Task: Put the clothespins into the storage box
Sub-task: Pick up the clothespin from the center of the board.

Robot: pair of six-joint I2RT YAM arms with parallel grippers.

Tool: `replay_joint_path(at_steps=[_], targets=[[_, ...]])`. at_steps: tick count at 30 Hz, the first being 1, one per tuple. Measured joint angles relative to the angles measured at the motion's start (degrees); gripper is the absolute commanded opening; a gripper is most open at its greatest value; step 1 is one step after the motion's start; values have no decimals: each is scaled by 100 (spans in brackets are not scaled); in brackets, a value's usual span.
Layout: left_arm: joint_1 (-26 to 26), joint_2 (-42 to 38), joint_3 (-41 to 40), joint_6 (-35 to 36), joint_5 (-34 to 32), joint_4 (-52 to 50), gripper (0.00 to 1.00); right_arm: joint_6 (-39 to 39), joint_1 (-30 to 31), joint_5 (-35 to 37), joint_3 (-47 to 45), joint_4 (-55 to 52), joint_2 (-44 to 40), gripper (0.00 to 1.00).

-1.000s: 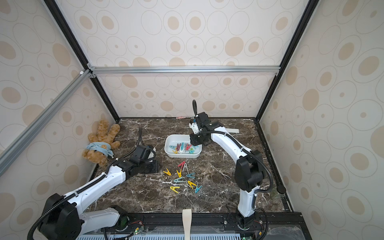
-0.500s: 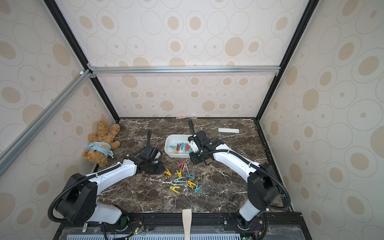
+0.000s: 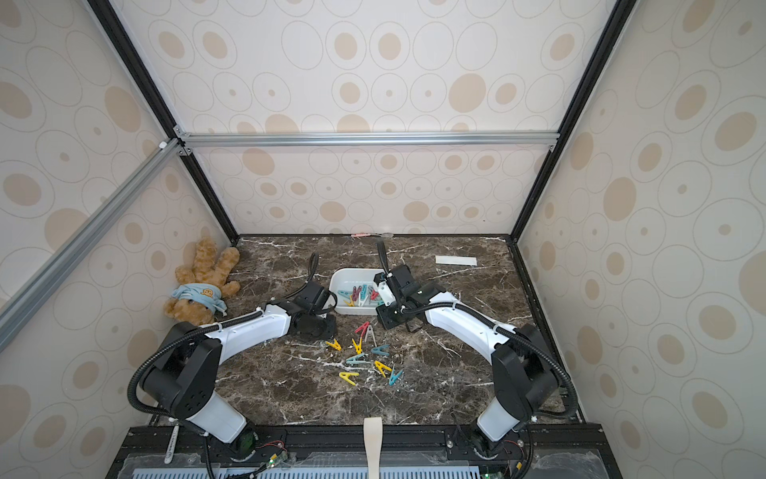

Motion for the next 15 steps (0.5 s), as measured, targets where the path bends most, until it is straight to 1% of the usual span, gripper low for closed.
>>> replay_joint_path(at_steps=[5,9,11,15], targets=[[-151,332,203,-4,-133,-66,36,17,0,-50,-249,125,-20,23],[-186,400,208,-9,-267,-157,35,17,0,-46,-374,234,-81,23],[-199,433,208,-11,-321,-186,34,17,0,-44,-413,258,-131,23],[-208,459,208,-57,-470,-219,34,13,0,-33,-431,315,-197,23]])
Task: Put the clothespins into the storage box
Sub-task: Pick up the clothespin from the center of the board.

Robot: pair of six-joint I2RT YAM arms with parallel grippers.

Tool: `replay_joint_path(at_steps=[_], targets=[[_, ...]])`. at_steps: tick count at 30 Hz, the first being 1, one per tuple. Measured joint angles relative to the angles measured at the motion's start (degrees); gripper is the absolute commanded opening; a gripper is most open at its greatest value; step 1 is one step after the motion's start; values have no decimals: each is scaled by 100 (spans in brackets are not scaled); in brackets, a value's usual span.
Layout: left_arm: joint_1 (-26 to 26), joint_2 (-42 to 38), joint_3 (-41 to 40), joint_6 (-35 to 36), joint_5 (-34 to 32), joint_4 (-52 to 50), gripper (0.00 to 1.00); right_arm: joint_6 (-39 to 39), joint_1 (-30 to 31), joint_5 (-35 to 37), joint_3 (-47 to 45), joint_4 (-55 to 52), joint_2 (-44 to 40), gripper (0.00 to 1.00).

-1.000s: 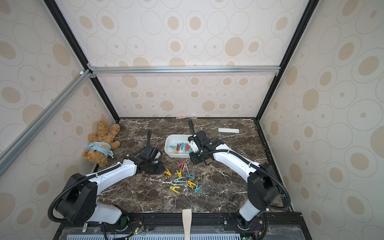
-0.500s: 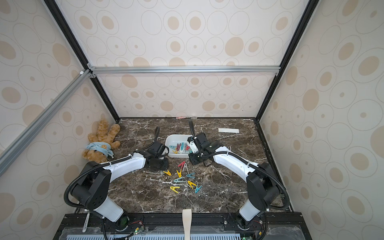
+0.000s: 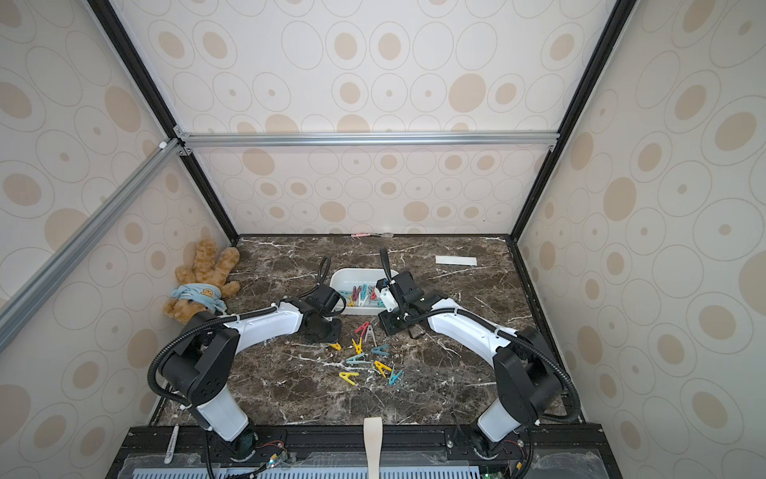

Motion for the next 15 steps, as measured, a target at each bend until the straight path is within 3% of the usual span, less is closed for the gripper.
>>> replay_joint_path(at_steps=[15], targets=[[-94,243,201,2,-17,2,26,-24,0,94,-68,55,-22,23]])
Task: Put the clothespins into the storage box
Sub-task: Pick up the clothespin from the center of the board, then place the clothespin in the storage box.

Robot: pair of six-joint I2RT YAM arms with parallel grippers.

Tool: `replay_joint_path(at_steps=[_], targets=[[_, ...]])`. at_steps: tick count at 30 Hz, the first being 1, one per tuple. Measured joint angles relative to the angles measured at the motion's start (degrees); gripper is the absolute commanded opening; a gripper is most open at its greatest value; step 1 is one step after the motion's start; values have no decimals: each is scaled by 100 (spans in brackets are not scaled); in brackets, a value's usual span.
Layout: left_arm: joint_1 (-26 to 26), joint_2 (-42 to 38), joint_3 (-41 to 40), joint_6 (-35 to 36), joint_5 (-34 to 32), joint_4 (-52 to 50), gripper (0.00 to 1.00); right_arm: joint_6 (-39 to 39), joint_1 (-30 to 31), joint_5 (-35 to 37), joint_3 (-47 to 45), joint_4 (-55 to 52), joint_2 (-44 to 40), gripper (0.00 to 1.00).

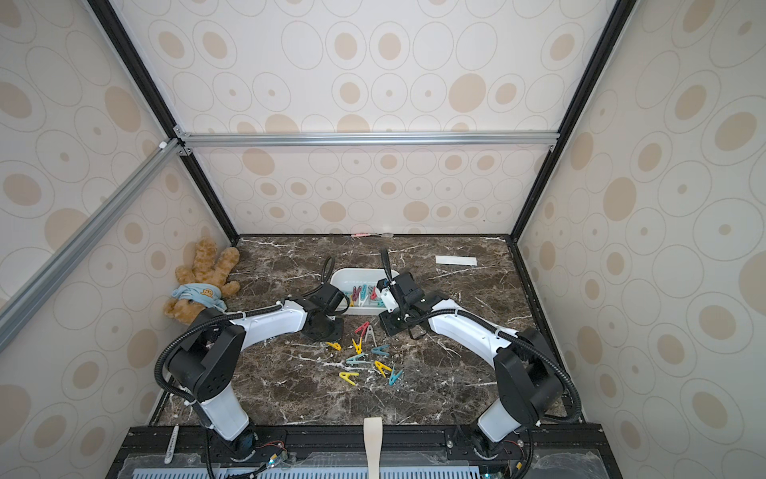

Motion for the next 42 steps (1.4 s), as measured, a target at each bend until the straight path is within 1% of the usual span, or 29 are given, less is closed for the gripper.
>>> replay_joint_path(at_steps=[2,4,6,12,16,19,22,26,30,32,34,37,42], targets=[[-11,4,4,0,4,0,20,0,0,17,0,0,-9,23],[-13,7,4,-2,2,-2,17,0,0,28,-2,0,-26,23],[-17,9,4,2,2,-4,11,0,0,33,-22,4,-68,23],[-28,4,4,4,7,-9,0,2,0,48,-42,-2,-162,23],[-28,-72,-28,7,26,0,0,9,0,52,-42,-9,-214,23],[-28,-306,-129,7,79,4,0,28,0,57,-42,-52,-271,23],[4,-737,-280,7,177,28,0,79,0,103,-42,-101,-385,23],[127,-1510,-498,4,398,103,0,188,0,168,-42,-195,-584,23],[350,-2181,-509,20,595,254,0,385,0,173,-66,-297,-748,23],[468,-2334,-439,50,688,337,0,551,0,131,-111,-313,-839,23],[570,-2319,-273,87,776,463,0,734,0,50,-125,-315,-905,23],[680,-2037,184,170,828,656,0,979,0,-13,-127,-321,-968,23],[717,-1108,1215,341,758,1047,0,1274,0,68,-424,-337,-1285,23]])
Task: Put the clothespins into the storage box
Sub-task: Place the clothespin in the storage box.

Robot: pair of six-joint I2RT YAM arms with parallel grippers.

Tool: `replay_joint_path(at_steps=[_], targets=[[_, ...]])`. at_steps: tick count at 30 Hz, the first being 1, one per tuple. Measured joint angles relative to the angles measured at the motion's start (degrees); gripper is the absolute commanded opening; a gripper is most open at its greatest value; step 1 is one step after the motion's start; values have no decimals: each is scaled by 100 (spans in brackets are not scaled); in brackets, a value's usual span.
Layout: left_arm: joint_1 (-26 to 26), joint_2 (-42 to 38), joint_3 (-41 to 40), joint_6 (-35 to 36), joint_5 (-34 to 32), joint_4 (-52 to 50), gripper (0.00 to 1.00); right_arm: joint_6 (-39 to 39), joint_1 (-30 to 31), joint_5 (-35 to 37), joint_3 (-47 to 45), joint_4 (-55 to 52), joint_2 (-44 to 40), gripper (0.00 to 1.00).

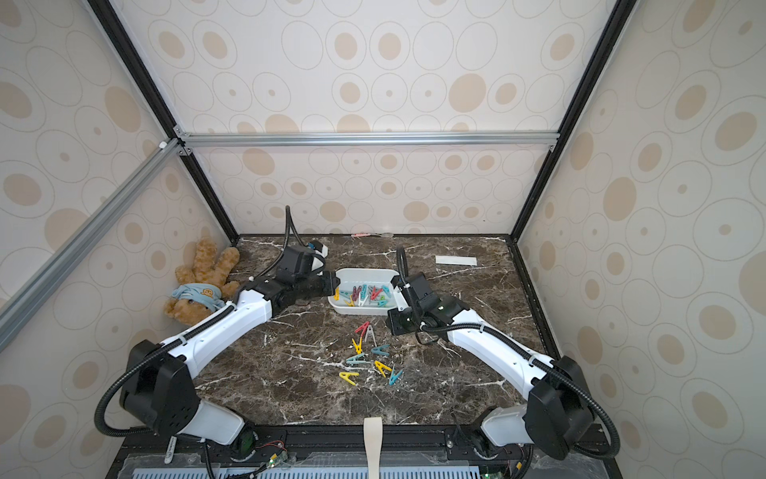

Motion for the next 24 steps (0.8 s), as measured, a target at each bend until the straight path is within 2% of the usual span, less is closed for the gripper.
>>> replay_joint_path(at_steps=[6,12,18,24], targets=[[0,1344,931,181,-111,243,0,162,0,111,-278,-190,-350,23],[2,2426,1589,485,-302,15,0,282,0,70,-579,-177,-522,24],[28,2662,1659,669,-498,-120,0,328,0,-13,-898,-140,-551,24],[68,2785,1869,754,-518,-179,10,387,0,-131,-986,-13,-544,25]])
